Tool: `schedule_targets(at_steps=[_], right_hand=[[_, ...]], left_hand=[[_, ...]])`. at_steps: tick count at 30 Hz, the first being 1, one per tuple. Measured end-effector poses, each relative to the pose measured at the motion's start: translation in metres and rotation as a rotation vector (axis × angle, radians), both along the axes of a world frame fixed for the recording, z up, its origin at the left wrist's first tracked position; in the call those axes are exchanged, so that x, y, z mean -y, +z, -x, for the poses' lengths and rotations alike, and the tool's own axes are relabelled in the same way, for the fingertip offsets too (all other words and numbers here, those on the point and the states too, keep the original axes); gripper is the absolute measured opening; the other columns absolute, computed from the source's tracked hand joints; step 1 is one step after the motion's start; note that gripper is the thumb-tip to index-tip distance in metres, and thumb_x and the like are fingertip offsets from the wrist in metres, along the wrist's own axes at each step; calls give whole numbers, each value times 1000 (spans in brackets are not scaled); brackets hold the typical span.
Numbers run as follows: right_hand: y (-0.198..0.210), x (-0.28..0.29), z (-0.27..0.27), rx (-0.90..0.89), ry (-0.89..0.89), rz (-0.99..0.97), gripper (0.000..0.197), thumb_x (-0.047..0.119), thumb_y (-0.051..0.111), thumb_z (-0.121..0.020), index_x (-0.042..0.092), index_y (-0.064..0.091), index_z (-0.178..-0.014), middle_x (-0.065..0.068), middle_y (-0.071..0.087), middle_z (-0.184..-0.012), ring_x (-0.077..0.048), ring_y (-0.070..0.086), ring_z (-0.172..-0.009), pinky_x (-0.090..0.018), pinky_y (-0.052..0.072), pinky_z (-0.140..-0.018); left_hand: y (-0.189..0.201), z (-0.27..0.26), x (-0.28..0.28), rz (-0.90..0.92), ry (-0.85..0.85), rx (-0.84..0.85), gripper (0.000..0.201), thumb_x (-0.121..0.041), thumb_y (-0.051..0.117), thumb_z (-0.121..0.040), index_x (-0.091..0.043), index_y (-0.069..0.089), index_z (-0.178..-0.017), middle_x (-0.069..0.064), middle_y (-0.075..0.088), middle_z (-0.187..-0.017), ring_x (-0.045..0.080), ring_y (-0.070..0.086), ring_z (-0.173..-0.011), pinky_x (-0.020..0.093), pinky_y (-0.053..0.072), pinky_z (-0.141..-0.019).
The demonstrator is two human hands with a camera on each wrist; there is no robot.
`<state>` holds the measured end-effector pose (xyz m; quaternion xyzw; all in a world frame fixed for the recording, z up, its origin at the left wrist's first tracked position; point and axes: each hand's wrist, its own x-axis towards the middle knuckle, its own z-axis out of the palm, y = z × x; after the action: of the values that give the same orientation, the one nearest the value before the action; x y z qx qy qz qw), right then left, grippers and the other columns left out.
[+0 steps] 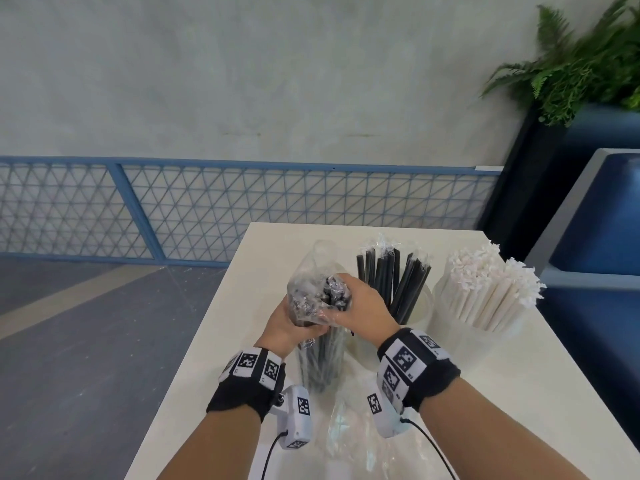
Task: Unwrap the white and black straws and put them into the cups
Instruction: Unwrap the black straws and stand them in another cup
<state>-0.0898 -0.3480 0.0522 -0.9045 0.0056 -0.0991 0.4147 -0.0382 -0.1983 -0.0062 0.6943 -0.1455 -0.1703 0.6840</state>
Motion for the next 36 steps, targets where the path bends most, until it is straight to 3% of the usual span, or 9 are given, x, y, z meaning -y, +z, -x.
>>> schedule_targets(at_steps=[2, 4, 12, 17, 22, 26, 29, 31, 36], right_hand=[[-6, -5, 1, -46, -119, 75, 61, 38, 72, -74, 23, 48, -129, 3, 62, -118, -21, 50, -117, -40, 25, -112], [-10, -9, 3, -69, -200, 140, 63, 43, 68, -77, 27, 43, -133, 4, 58, -124, -20, 40, -125, -48, 5, -115], [-11, -8, 2, 45, -306, -87, 61, 42, 72, -75, 23, 52, -130, 4, 55, -129, -14, 36, -131, -41, -5, -114], [2, -2, -2, 31, -340, -150, 56, 46, 76, -68, 26, 60, -118, 6, 63, -121, -10, 47, -123, -43, -5, -116], [14, 5, -3, 133, -379, -176, 43, 46, 73, -71, 21, 66, -105, 2, 69, -108, -14, 55, -117, -47, 2, -116], [40, 6, 0, 236, -340, -426, 45, 59, 68, -63, 28, 67, -95, 2, 73, -95, -19, 65, -100, -57, 34, -105], [65, 15, 3, 317, -287, -733, 28, 29, 77, -72, 13, 69, -93, -3, 73, -85, -18, 69, -82, -43, 55, -83], [74, 22, 2, 364, -272, -799, 27, 17, 76, -75, 2, 67, -96, -3, 70, -79, -12, 66, -71, -27, 54, -67], [66, 22, 5, 281, -157, -866, 37, 4, 74, -74, 5, 58, -107, -4, 66, -90, -13, 64, -82, -26, 55, -75]], left_hand=[[1, 1, 0, 22, 14, 1, 49, 16, 74, -65, -8, 58, -105, -5, 72, -85, 2, 70, -77, 14, 53, -64], [2, 0, 0, 36, 9, 1, 52, 19, 72, -65, -9, 57, -106, -7, 74, -80, 2, 70, -77, 15, 53, -64], [13, -6, 3, 2, 26, 62, 62, 10, 81, -59, -15, 57, -109, -3, 70, -96, 2, 69, -87, 17, 54, -73], [18, -4, 9, 15, 7, 63, 63, 16, 74, -66, 2, 50, -123, 6, 68, -102, 2, 69, -85, 16, 54, -72], [24, -2, 14, 9, 26, 117, 64, 7, 79, -65, -17, 52, -118, -1, 68, -109, 4, 67, -98, 19, 52, -84], [24, -3, 11, -67, 39, 134, 64, -3, 84, -63, -10, 55, -120, 1, 70, -108, 8, 67, -100, 28, 54, -91], [17, -3, 6, -91, 55, 106, 68, -2, 84, -62, -9, 53, -122, 3, 69, -110, 14, 65, -105, 34, 50, -97], [15, -2, 6, -119, 66, 110, 66, -3, 84, -63, -12, 54, -121, 0, 68, -109, 14, 64, -106, 31, 49, -97], [18, 1, 9, -158, 48, 133, 61, -1, 83, -64, -31, 52, -108, -11, 65, -104, -4, 61, -96, 10, 48, -83]])
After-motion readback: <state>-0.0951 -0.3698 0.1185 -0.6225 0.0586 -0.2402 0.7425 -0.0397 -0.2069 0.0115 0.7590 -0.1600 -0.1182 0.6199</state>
